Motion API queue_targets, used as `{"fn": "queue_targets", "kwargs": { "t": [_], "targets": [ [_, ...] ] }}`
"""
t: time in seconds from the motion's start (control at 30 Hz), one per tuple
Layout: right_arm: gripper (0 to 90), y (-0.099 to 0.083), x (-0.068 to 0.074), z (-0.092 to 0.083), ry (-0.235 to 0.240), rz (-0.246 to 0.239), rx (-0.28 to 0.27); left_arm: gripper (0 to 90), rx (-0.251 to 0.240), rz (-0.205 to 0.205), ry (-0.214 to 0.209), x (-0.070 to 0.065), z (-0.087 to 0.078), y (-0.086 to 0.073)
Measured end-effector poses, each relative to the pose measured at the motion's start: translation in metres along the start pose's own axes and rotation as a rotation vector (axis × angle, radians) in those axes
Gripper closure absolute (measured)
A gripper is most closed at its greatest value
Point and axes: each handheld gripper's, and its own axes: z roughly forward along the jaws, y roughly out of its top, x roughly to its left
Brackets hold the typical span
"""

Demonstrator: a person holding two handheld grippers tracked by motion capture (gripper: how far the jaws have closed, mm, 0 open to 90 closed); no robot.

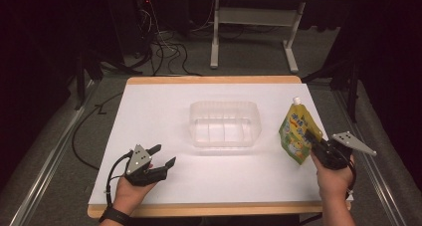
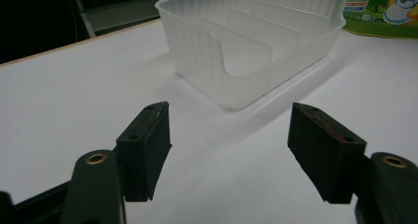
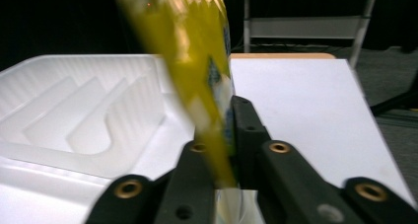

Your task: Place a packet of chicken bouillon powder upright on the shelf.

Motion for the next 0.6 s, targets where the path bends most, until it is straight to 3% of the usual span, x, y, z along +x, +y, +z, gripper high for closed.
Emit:
{"fn": "queue_targets", "kwargs": {
  "t": [0.27,0.6],
  "targets": [
    [90.0,0.004,-0.004,-0.004,0.006,0.026,-0.031,33.8,0.012,0.001,-0.004,-0.002,0.003,-0.001],
    [90.0,0.016,0.008,-0.018,0.026,0.044,-0.094,39.2,0.029,-0.021,0.019,-0.001,0.008,0.000]
  ]
}}
